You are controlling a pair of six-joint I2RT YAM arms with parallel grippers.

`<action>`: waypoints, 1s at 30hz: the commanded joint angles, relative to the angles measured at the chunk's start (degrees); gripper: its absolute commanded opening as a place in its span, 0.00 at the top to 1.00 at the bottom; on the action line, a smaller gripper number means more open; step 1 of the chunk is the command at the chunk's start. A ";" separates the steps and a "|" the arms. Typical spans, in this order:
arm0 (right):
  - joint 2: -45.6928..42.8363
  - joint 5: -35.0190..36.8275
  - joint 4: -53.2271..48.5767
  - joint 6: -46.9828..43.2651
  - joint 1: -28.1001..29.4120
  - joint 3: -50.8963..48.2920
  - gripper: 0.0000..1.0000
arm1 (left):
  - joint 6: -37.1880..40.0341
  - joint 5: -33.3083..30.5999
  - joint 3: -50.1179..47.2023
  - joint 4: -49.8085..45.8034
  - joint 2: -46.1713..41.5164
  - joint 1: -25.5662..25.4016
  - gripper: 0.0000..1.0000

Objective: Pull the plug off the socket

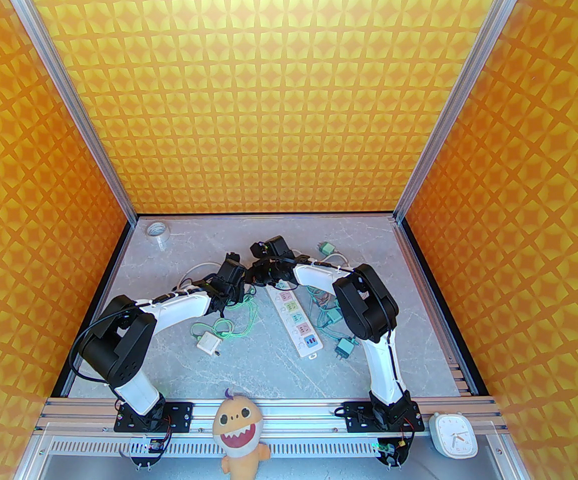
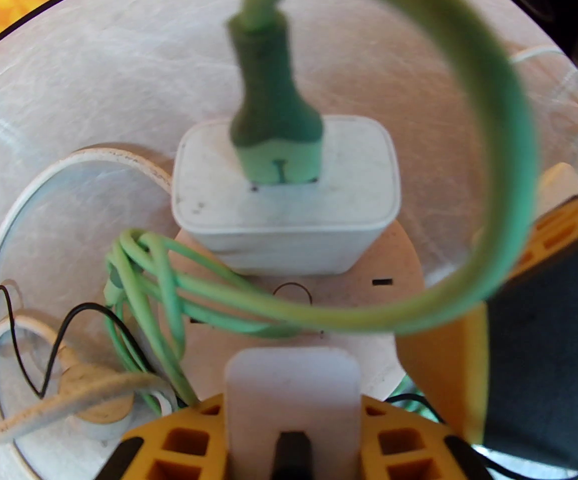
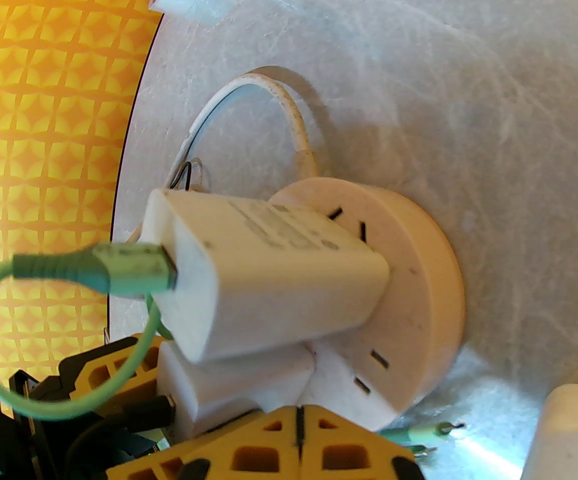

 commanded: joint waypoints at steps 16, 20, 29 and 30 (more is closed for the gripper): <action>1.69 2.07 3.11 3.54 -3.79 -2.63 1.00 | 4.37 9.22 4.57 -0.50 4.40 0.05 0.74; 3.24 4.13 -0.39 2.43 -3.65 -1.39 1.00 | 3.76 9.54 5.56 -1.66 5.01 0.05 0.74; 5.64 8.78 -6.14 -0.51 -2.87 0.85 1.00 | -0.06 10.56 6.35 -2.46 4.40 0.05 0.74; 5.61 9.10 -6.42 -0.79 -2.65 0.99 1.00 | -0.45 10.54 6.33 -2.40 4.14 0.05 0.74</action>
